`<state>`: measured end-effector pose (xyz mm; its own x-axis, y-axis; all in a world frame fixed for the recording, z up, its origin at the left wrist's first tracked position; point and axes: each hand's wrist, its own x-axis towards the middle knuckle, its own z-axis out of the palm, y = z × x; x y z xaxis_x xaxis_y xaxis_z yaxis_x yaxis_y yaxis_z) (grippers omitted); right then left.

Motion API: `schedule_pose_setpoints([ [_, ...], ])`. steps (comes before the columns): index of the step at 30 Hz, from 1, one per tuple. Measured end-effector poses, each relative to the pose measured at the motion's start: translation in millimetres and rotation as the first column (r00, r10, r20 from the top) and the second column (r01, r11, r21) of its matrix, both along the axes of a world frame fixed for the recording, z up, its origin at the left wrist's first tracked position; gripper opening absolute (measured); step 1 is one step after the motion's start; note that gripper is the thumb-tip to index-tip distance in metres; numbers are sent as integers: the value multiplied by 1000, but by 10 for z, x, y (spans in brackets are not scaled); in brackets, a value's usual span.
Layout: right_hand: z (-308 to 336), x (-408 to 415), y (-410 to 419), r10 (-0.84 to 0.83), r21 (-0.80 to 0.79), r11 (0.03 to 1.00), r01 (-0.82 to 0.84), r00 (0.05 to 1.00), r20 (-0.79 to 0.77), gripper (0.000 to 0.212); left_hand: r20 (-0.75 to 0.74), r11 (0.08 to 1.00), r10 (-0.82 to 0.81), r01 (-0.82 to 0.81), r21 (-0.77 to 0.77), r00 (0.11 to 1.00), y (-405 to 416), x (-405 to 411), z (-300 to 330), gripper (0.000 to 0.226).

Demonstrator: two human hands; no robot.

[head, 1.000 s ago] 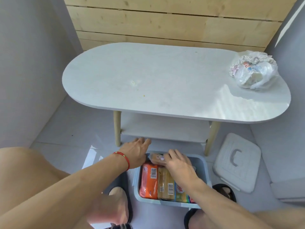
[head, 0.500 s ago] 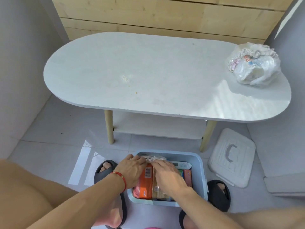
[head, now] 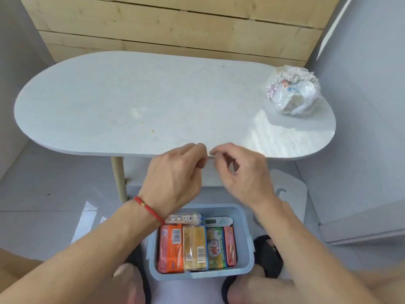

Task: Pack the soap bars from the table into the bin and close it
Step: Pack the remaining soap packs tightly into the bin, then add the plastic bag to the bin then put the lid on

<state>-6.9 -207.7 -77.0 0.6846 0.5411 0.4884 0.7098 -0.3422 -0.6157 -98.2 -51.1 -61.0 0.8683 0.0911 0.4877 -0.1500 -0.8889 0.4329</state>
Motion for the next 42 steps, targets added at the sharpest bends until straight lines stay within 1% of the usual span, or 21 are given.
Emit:
schedule_pose_setpoints([
  [2,299,368,-98,-211,129,971,200,974,79,18,42,997,70,-68,-35,997,103,218,176,20],
  [3,421,575,-165,-320,163,938,306,945,72,19,38,992,116,-114,-57,993,180,329,215,21],
  [4,519,793,-232,-421,146,901,408,905,65,21,13,985,160,-159,-65,987,267,444,237,22],
  [6,581,1205,-341,-569,-55,816,576,816,99,37,-90,975,212,-216,-40,973,416,622,198,24],
  [7,590,1383,-364,-606,-182,769,613,789,100,49,-145,974,217,-224,-33,965,472,684,156,25],
  [8,597,1529,-358,-625,-291,734,613,778,63,64,-185,972,218,-230,-44,958,507,727,112,26],
  [10,609,1763,-292,-662,-450,677,583,749,-25,86,-196,962,237,-258,-90,952,526,757,31,24],
  [12,623,1963,-237,-734,-518,602,608,677,-60,94,-164,956,249,-270,-118,954,528,769,-22,23],
  [14,650,2083,-212,-784,-493,582,647,608,-127,90,-156,957,239,-260,-126,958,540,771,-39,22],
  [16,642,2135,-208,-785,-493,590,640,596,-167,85,-148,957,231,-252,-142,962,556,765,-51,22],
  [18,639,2079,-239,-776,-524,589,616,613,-151,84,-129,958,237,-254,-132,963,549,752,-70,22],
  [22,675,1630,-367,-705,-581,631,514,692,-154,95,-94,961,264,-271,-59,960,426,712,-106,22],
  [25,702,1160,-438,-648,-618,655,435,744,-163,98,-15,968,213,-213,-134,977,185,622,-66,13],
  [27,709,837,-465,-587,-599,706,379,785,-195,95,75,978,150,-137,-155,986,15,522,-44,5],
  [29,692,503,-525,-516,-552,769,323,823,-237,90,136,991,78,-62,-120,988,-112,380,-57,9],
  [31,651,193,-599,-449,-509,814,281,860,-243,96,170,994,14,4,-110,985,-154,219,-117,11],
  [33,592,-86,-676,-388,-452,858,244,884,-259,103,163,993,-3,22,-117,987,-137,61,-227,12],
  [35,441,-347,-744,-355,-408,887,216,884,-304,102,99,993,22,-11,-114,995,-92,-125,-417,12],
  [38,33,-657,-755,-412,-471,856,212,830,-376,95,-127,992,105,-112,-50,986,-12,-367,-830,12],
  [40,-331,-750,-701,-496,-589,786,188,760,-420,91,-318,988,146,-153,3,937,33,-470,-1126,10],
  [42,-707,-765,-596,-586,-727,670,147,706,-397,92,-495,985,168,-163,54,852,67,-548,-1351,6],
])
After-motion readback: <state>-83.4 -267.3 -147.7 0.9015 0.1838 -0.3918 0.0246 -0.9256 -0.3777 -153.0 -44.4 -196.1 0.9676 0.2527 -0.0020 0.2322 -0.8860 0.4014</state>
